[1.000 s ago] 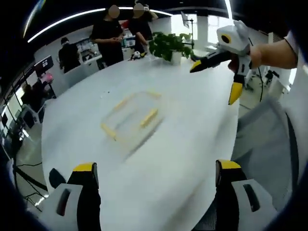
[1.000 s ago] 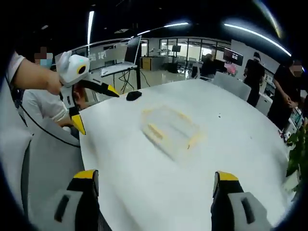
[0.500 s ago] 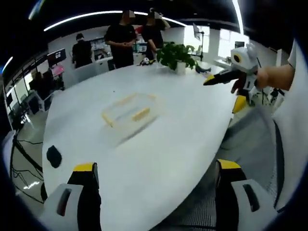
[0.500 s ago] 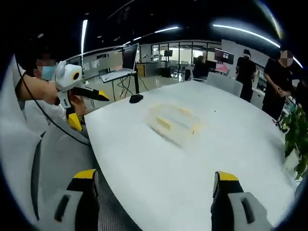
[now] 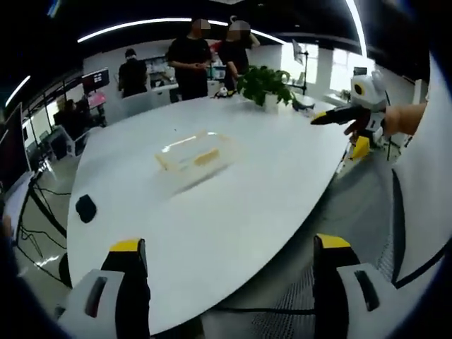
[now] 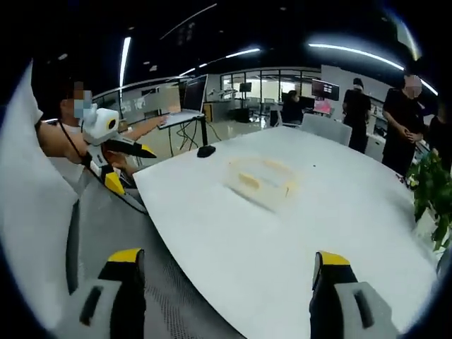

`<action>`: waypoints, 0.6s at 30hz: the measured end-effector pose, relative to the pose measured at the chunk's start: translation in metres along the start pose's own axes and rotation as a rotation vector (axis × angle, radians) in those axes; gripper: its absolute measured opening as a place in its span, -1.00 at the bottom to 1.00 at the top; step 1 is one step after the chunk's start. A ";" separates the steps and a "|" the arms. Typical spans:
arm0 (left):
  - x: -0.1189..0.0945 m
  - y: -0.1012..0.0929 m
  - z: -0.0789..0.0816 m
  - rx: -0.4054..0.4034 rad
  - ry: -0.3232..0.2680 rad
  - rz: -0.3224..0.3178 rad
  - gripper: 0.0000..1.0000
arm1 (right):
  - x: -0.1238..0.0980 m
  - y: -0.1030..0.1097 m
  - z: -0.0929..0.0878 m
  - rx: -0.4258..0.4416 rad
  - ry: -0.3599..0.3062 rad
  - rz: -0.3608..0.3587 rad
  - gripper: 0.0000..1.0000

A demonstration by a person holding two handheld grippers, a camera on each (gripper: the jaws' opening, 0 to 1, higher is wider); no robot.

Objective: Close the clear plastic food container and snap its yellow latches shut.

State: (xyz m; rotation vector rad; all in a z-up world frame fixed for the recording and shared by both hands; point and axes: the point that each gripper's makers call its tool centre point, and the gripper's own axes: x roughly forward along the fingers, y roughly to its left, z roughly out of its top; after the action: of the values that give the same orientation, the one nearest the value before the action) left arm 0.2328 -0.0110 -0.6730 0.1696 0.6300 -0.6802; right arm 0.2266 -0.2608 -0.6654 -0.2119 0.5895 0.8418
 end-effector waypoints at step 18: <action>-0.010 0.006 -0.005 -0.061 -0.047 0.052 0.91 | 0.000 0.014 -0.001 0.062 -0.061 0.039 0.98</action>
State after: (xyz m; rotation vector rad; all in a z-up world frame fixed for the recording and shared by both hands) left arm 0.2280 0.0010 -0.6713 0.1130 0.5981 -0.6122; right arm 0.2152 -0.2521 -0.6656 -0.1185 0.5635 0.8631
